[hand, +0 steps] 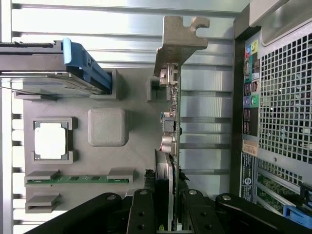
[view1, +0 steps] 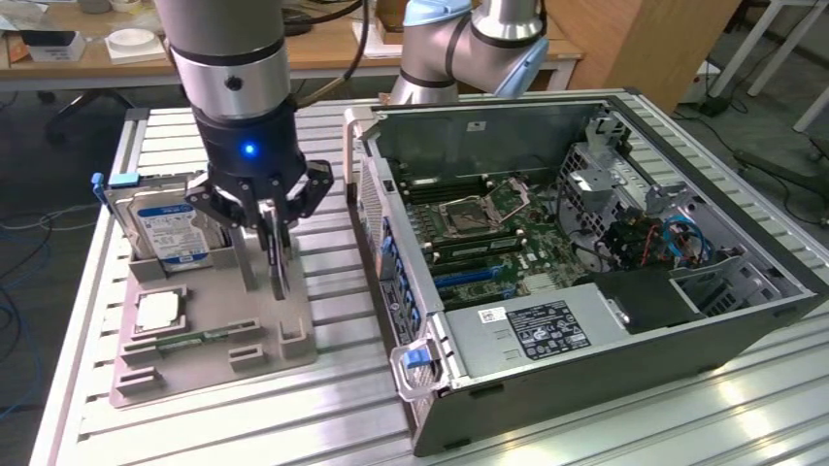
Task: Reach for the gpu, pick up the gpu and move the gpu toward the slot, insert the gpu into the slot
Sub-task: 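Pick up the gpu and move the gpu toward the slot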
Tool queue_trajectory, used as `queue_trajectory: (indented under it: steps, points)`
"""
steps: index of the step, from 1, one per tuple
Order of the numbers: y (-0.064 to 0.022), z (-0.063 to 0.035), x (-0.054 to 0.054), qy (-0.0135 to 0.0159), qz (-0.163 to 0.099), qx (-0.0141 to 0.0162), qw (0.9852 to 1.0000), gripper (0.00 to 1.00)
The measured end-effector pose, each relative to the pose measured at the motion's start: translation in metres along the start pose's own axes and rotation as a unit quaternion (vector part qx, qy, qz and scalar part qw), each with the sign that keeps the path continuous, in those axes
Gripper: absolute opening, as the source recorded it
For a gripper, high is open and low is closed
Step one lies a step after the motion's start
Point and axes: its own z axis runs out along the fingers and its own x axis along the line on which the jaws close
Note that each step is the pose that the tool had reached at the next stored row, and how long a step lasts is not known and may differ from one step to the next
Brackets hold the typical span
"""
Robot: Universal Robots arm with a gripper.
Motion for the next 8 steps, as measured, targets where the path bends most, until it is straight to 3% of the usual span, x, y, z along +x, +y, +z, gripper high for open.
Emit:
queue_trajectory:
  steps: [8]
  points:
    - [0.0007, -0.0152, 0.0, 0.0, 0.0, 0.0, 1.0, 0.27]
